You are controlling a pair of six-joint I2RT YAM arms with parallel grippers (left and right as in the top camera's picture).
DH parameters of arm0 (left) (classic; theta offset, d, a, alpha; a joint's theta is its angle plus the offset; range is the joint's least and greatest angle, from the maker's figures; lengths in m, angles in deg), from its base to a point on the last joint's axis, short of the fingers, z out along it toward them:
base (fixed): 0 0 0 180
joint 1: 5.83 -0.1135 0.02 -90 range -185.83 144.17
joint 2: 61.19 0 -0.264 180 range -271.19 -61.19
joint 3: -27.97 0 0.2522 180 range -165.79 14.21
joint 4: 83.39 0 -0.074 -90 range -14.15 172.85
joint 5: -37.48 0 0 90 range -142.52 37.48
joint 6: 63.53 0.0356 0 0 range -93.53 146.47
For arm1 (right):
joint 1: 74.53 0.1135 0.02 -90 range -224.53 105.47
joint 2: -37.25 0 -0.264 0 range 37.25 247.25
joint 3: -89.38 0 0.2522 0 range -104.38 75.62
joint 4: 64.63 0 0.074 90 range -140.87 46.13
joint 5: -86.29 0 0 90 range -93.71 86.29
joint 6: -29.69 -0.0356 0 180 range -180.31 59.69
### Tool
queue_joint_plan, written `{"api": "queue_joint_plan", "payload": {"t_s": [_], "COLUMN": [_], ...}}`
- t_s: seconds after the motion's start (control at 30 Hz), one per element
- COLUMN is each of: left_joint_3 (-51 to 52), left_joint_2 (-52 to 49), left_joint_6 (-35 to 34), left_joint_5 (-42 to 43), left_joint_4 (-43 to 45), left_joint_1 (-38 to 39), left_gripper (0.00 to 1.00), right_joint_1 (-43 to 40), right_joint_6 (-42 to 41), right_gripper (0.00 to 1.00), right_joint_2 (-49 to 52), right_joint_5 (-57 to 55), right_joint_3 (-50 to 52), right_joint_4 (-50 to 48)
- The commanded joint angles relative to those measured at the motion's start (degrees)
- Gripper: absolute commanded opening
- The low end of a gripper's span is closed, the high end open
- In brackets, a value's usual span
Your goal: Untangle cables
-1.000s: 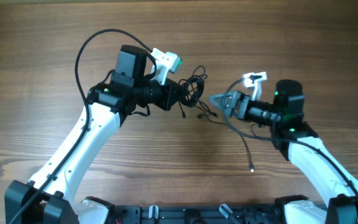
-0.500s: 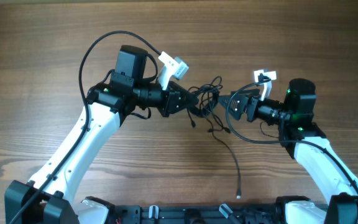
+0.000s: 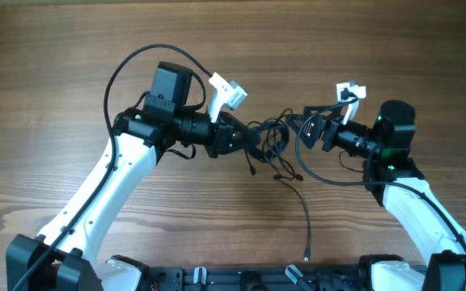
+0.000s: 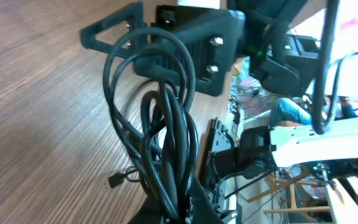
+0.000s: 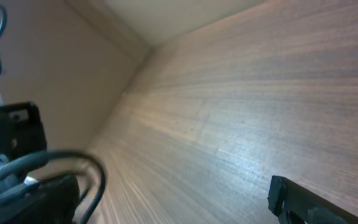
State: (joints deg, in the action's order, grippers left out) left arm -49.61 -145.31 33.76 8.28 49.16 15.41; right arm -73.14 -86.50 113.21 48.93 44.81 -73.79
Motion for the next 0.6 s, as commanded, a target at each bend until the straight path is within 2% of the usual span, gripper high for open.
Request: {"api": "queue_joint_plan", "payload": {"t_s": [0.0, 0.13, 0.23, 0.4, 0.47, 0.57], "left_joint_3": [-0.7, -0.7, -0.7, -0.7, -0.7, -0.7], "left_joint_2": [-0.11, -0.11, -0.11, -0.11, -0.11, -0.11], "left_joint_6": [1.55, 1.55, 1.53, 1.53, 1.66, 4.55], "left_joint_5": [3.54, 3.45, 3.21, 5.35, 8.74, 13.46], "left_joint_4": [0.02, 0.66, 0.63, -1.01, -1.29, -1.29], "left_joint_1": [1.66, 2.95, 2.27, -1.49, -3.54, -5.97], "left_gripper": [0.04, 0.04, 0.04, 0.04, 0.04, 0.04], "right_joint_1": [-0.04, 1.84, 2.03, -3.04, -6.05, -7.23], "right_joint_6": [-1.18, -0.74, 2.78, 3.74, 4.39, 9.94], "right_gripper": [1.0, 1.0, 1.0, 1.0, 1.0, 1.0], "right_joint_2": [0.57, 0.57, 0.57, 0.55, 0.57, 0.68], "right_joint_5": [-1.36, 1.42, 0.94, 3.23, 8.72, 16.81], "right_joint_3": [-0.63, -0.63, -0.63, -0.63, -0.63, -0.63], "right_joint_4": [-0.31, -0.37, 1.22, 1.66, 1.7, 2.01]}}
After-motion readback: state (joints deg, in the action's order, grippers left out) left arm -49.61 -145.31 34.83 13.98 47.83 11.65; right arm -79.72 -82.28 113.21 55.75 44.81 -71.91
